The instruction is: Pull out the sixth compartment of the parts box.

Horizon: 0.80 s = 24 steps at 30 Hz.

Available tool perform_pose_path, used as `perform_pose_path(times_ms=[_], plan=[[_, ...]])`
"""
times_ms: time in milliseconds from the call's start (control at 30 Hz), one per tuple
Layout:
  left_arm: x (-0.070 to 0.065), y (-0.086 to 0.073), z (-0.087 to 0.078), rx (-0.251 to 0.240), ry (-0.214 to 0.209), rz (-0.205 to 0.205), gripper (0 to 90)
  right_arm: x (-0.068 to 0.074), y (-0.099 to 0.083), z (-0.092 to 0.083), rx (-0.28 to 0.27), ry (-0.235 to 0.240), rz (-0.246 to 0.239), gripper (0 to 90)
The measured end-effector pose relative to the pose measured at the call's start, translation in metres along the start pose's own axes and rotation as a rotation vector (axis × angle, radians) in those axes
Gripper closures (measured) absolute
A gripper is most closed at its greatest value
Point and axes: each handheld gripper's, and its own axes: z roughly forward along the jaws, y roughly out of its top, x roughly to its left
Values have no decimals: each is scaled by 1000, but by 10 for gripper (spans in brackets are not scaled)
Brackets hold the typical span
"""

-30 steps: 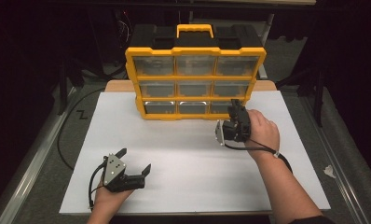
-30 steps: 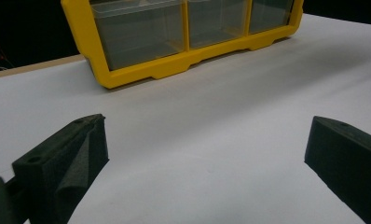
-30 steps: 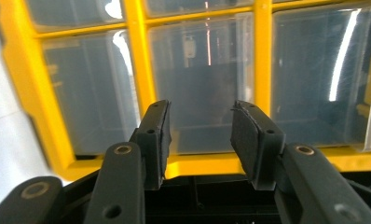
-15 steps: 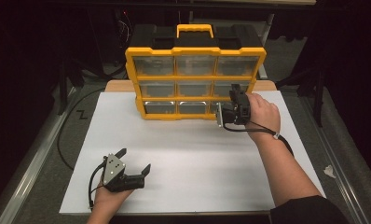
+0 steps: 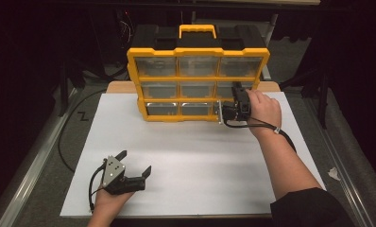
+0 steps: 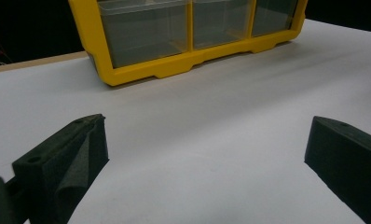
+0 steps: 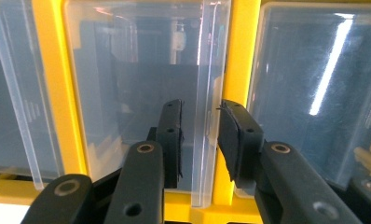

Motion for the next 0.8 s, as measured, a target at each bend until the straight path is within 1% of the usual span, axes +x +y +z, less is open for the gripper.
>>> perform_pose_path(times_ms=[167, 200, 333, 400, 533, 600, 633, 667, 733, 767, 800], plan=[[0, 0, 0, 0, -1, -1, 2, 0, 0, 2, 1, -4, -4, 751], [0, 0, 0, 0, -1, -1, 2, 2, 1, 2, 5, -13, 11, 764], [0, 0, 0, -1, -2, -5, 2, 2, 1, 2, 6, -25, 10, 792], [0, 0, 1, -2, -2, -5, 2, 2, 1, 2, 6, -26, 17, 793], [1, 0, 1, -3, -2, -9, 2, 1, 1, 2, 5, -25, 10, 801], [1, 0, 0, -4, -2, -12, 2, 1, 1, 1, 5, -28, 16, 802], [1, 0, 0, -4, -2, -13, 2, 0, 1, 0, 2, -28, 15, 802], [1, 0, 0, -4, -3, -14, 2, -1, 1, -2, -2, -30, -2, 802], [1, 0, 1, -4, -2, -15, 2, 0, 1, -4, -3, -32, 7, 801], [1, 0, 0, -4, -3, -15, 2, 0, 1, -5, 2, -24, 9, 802], [1, 0, 0, -4, -3, -15, 2, 0, 1, -6, -2, -30, -1, 802]])
